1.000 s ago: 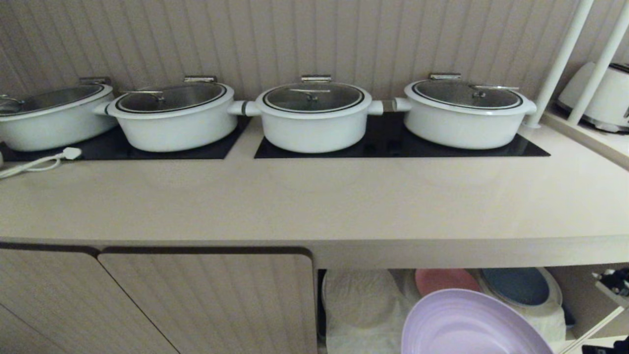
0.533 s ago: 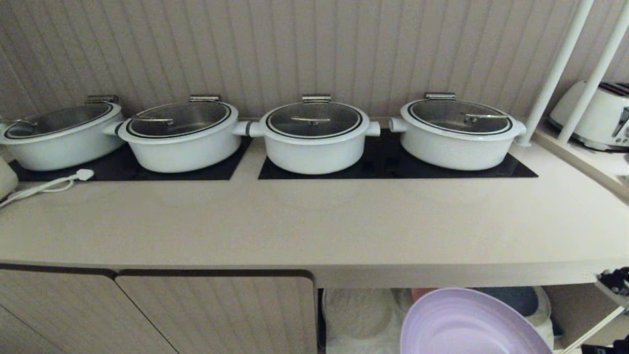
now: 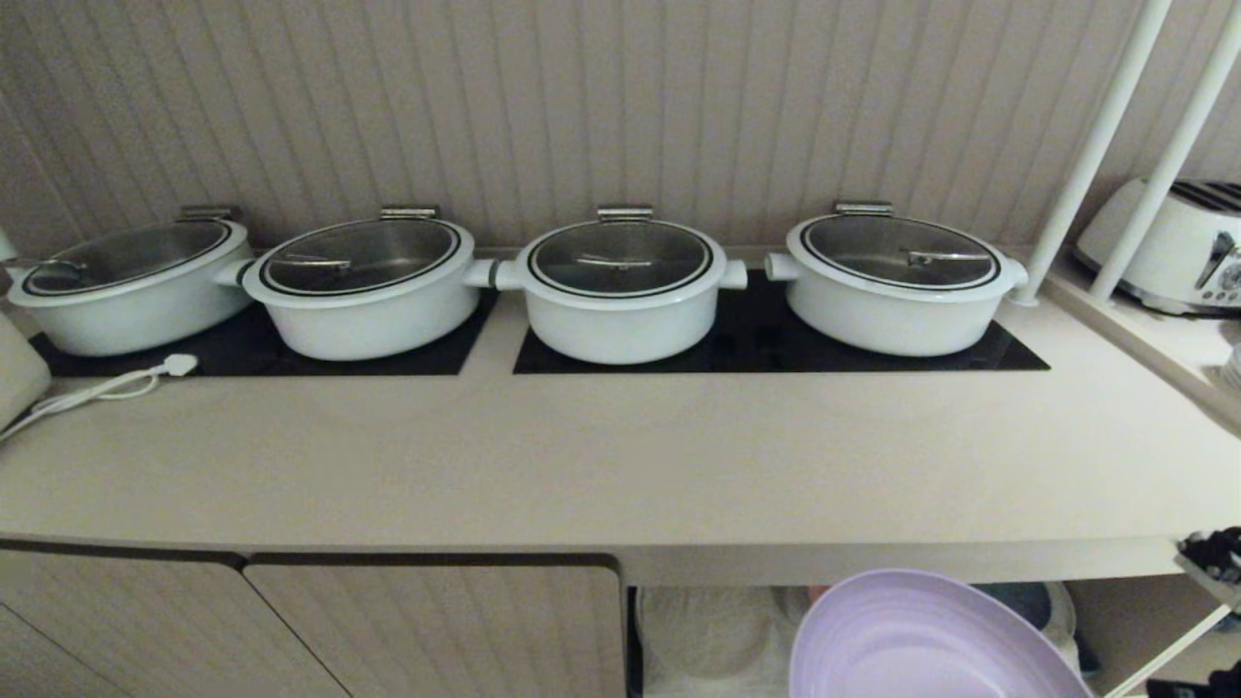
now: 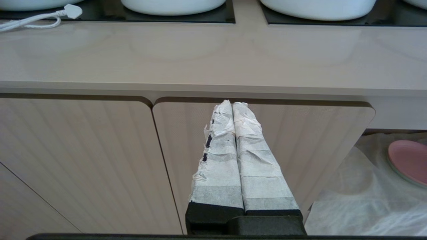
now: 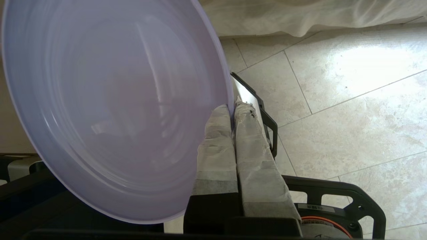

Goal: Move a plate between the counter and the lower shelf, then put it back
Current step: Put the plate

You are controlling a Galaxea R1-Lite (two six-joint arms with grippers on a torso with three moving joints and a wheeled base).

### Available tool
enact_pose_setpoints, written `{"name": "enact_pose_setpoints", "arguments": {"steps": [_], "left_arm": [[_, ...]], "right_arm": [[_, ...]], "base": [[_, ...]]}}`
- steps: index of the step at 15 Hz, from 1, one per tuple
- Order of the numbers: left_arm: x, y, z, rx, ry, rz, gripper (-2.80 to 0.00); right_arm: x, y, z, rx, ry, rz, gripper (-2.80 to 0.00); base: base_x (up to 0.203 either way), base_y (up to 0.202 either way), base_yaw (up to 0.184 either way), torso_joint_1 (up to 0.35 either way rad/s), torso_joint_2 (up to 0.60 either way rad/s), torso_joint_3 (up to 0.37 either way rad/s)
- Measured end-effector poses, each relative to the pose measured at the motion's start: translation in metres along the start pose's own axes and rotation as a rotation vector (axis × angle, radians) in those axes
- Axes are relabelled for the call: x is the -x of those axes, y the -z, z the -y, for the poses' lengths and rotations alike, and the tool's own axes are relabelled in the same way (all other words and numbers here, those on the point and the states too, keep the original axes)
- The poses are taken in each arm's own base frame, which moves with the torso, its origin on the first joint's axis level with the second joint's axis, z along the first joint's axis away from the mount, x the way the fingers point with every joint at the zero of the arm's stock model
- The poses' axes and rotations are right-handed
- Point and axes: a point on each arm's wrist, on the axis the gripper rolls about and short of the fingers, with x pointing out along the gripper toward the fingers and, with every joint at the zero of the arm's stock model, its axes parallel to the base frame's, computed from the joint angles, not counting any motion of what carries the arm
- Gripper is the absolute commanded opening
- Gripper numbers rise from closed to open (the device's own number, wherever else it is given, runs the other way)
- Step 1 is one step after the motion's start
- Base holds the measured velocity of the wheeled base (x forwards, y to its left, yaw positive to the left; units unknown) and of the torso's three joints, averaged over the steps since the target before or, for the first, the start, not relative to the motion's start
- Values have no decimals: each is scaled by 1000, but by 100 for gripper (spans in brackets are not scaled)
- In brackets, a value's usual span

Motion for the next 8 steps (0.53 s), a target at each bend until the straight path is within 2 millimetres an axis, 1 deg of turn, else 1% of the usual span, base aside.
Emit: {"name": "enact_pose_setpoints", "arguments": {"steps": [8], "left_arm": [[0, 0, 0, 0, 0, 0, -280]], "right_arm": [[1, -2, -1, -1, -4, 8, -280]], "base": [[0, 0, 0, 0, 0, 0]]}}
